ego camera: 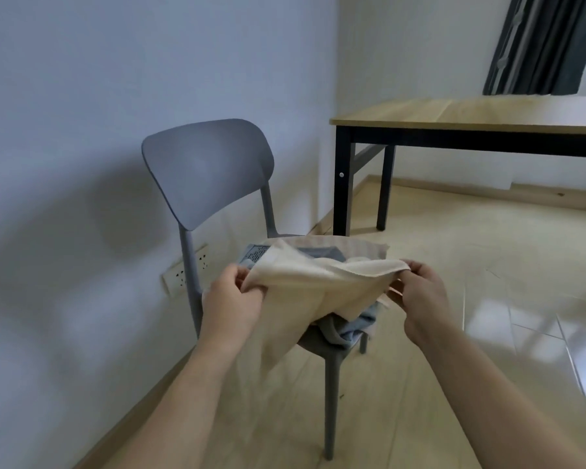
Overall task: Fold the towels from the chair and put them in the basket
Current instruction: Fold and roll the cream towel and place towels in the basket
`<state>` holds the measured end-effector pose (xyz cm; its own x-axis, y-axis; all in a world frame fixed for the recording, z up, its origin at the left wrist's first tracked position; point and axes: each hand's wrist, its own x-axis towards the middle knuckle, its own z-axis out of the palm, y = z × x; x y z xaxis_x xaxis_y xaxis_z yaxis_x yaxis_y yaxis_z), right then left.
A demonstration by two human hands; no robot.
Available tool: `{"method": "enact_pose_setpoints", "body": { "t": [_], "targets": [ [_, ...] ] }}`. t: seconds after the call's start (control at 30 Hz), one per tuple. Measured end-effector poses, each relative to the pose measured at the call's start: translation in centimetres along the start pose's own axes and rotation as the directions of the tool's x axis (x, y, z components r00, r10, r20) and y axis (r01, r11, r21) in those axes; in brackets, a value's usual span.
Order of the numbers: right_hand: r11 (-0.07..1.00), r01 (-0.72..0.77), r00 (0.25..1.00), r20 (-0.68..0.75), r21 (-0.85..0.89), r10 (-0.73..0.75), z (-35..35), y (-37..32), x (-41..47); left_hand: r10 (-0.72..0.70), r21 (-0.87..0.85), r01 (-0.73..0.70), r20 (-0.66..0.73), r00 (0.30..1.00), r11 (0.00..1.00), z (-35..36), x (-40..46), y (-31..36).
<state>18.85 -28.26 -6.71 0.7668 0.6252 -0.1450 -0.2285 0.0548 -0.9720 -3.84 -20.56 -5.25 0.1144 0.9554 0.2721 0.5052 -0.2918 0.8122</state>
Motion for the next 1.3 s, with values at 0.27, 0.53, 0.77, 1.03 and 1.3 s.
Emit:
{"method": "enact_pose_setpoints", "body": {
  "t": [0.27, 0.53, 0.77, 1.03, 1.3],
  "targets": [
    [0.882, 0.207, 0.83, 0.553, -0.422, 0.07, 0.1, -0.1, -2.5, 0.21, -0.223, -0.18, 0.12, 0.97, 0.958, 1.2, -1.5, 2.2],
    [0.902, 0.275, 0.65, 0.756, -0.333, 0.081, -0.2, -1.2, -4.8, 0.288, -0.227, -0.239, 0.216, 0.933, 0.944, 1.7, -1.7, 2.8],
    [0.842, 0.369, 0.681, 0.731, -0.393, 0.042, -0.6, -3.7, -5.8, 0.212, -0.177, -0.182, 0.168, 0.963, 0.967, 2.1, -1.8, 3.5],
    [0.838, 0.477, 0.875, 0.24, -0.266, -0.422, -2.2, -4.6, -4.8, 0.262, -0.111, -0.238, 0.321, 0.91, 0.965, 1.9, -1.6, 2.7],
    [0.827, 0.494, 0.866, 0.069, -0.269, -0.495, -3.5, -4.0, -3.4, 0.263, 0.083, -0.305, 0.326, 0.908, 0.949, -0.3, -0.9, 4.3]
  ]
}}
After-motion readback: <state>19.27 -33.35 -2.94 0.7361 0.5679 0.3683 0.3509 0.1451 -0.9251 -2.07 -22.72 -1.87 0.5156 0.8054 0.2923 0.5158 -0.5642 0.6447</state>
